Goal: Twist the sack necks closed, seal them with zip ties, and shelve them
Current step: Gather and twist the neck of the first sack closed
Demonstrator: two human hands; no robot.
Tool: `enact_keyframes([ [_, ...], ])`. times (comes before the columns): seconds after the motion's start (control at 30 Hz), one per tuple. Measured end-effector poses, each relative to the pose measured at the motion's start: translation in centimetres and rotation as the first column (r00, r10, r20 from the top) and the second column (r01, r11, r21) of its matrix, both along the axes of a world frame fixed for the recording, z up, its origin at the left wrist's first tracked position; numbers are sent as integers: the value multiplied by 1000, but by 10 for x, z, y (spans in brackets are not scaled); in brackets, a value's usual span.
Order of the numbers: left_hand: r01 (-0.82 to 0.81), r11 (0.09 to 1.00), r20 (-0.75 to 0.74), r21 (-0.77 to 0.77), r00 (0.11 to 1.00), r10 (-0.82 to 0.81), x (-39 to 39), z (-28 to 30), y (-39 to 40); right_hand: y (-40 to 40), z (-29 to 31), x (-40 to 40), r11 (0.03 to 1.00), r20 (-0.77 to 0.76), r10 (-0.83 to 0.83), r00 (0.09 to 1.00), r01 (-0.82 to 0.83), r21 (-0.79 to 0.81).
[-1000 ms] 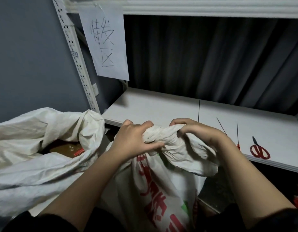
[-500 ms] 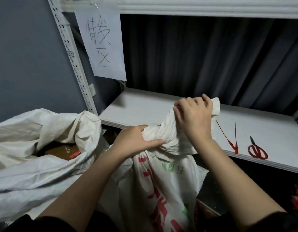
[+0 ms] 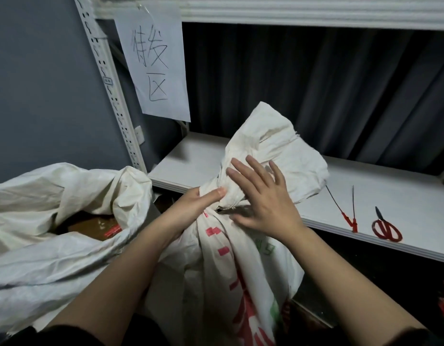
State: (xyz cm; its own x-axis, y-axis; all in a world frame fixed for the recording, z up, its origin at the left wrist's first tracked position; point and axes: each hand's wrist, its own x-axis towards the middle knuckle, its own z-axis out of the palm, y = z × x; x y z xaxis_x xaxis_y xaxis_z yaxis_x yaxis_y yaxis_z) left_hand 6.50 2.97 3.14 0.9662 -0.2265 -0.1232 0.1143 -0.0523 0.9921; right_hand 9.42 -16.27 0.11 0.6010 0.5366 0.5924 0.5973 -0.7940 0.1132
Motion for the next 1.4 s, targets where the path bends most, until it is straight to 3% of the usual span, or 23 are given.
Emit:
enact_keyframes([
  [0.13,137,990,62,13,989,-138,-1,8,1,-9,15,4,992,120,102,987,-111,68],
  [0.27,230,968,74,95,969,-237,-1,14,0,-11,14,5,979,125,154,980,-168,112],
  [0.37,199,945,134,258,962,-239,-1,18,-8,-15,27,7,991,264,64,962,-94,100],
  [0.43,54,916,248,398,955,-164,4,19,-12,-17,39,9,999,342,-40,939,28,40],
  [0.47,-62,856,314,513,942,-120,7,20,-14,-17,43,9,995,353,-96,931,99,10],
  [0.53,-282,631,447,723,887,-116,9,20,-19,-14,45,6,975,295,-196,935,219,-44],
  [0.6,-439,432,550,787,817,-171,10,15,-23,-13,44,4,957,157,-259,953,275,-88],
  [0.7,-558,276,621,782,733,-277,11,7,-24,-16,48,0,960,-179,-270,946,250,-127],
  [0.77,-654,266,703,708,615,-358,16,-4,-20,-21,57,-4,974,-473,-227,851,208,-94],
  [0.87,-681,290,705,672,470,-531,21,-15,-16,-30,67,-10,979,-833,-17,553,177,98],
  [0.97,-702,305,702,643,382,-601,19,-18,-16,-32,61,-10,943,-927,193,322,201,266],
  [1.13,-721,297,739,626,428,-520,13,-21,-21,-27,54,-9,903,-935,323,145,249,350],
  [1.23,-710,230,706,666,500,-501,19,-27,-19,-25,47,-7,875,-920,350,175,291,388],
  [1.33,-649,145,641,747,646,-414,22,-26,-12,-30,44,-2,893,-883,245,399,262,366],
  [1.4,-590,139,602,795,741,-298,25,-25,-6,-35,48,-3,860,-787,224,575,262,437],
])
